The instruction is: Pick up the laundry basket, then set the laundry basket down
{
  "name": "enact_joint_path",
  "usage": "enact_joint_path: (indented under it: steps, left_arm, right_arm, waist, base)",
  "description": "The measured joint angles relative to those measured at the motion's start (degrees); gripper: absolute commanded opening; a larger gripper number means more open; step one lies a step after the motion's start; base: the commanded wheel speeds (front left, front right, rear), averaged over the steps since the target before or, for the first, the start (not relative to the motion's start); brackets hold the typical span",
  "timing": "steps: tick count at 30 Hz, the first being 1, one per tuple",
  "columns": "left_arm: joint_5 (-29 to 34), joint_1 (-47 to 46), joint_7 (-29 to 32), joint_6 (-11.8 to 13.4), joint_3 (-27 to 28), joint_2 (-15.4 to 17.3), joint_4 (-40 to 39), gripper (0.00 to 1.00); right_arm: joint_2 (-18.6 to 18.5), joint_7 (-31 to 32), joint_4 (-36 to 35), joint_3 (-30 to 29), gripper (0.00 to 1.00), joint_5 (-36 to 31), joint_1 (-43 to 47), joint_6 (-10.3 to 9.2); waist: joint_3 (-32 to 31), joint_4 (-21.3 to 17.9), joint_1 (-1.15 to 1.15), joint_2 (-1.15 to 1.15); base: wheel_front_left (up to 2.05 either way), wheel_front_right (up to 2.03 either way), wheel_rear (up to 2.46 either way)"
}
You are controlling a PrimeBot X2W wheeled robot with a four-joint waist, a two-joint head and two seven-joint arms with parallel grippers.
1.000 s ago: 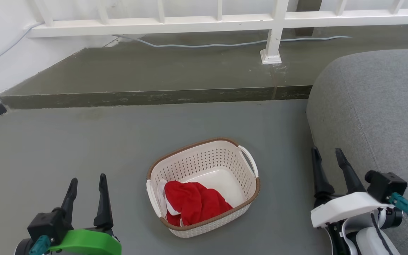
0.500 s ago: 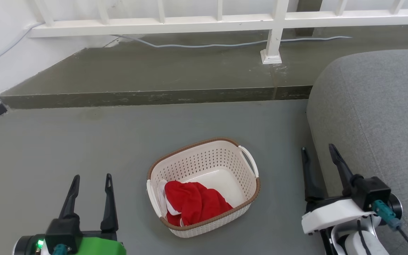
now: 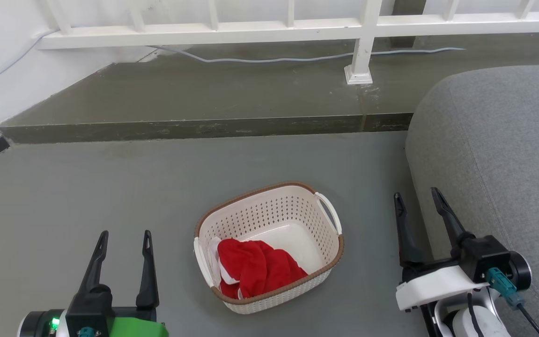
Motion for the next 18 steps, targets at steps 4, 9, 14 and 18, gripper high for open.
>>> enact_joint_path:
  steps: [4, 9, 14, 18]
  left_arm:
    - [0.00, 0.01, 0.00, 0.00, 0.02, 0.00, 0.01, 1.00]
    - [-0.01, 0.01, 0.00, 0.00, 0.04, 0.00, 0.02, 1.00]
    - [-0.04, 0.02, 0.00, 0.00, 0.11, 0.00, 0.02, 1.00]
    - [-0.08, 0.02, 0.00, 0.00, 0.33, -0.01, -0.14, 1.00]
  right_arm:
    - [0.00, 0.00, -0.03, 0.00, 1.00, 0.00, 0.04, -0.01]
    - [0.00, 0.00, -0.10, -0.01, 1.00, 0.00, 0.10, -0.38]
    - [0.00, 0.00, -0.27, -0.02, 1.00, 0.00, 0.12, -0.40]
    - [0.00, 0.00, -0.75, -0.02, 1.00, 0.00, 0.15, -0.40]
  waist:
    - [0.02, 0.02, 0.00, 0.00]
    - [0.21, 0.07, 0.00, 0.00]
    - [0.60, 0.10, 0.00, 0.00]
    - [1.10, 0.10, 0.00, 0.00]
  base:
    - [0.00, 0.00, 0.00]
    - [0.00, 0.00, 0.00]
    - [0.00, 0.00, 0.00]
    - [0.00, 0.00, 0.00]
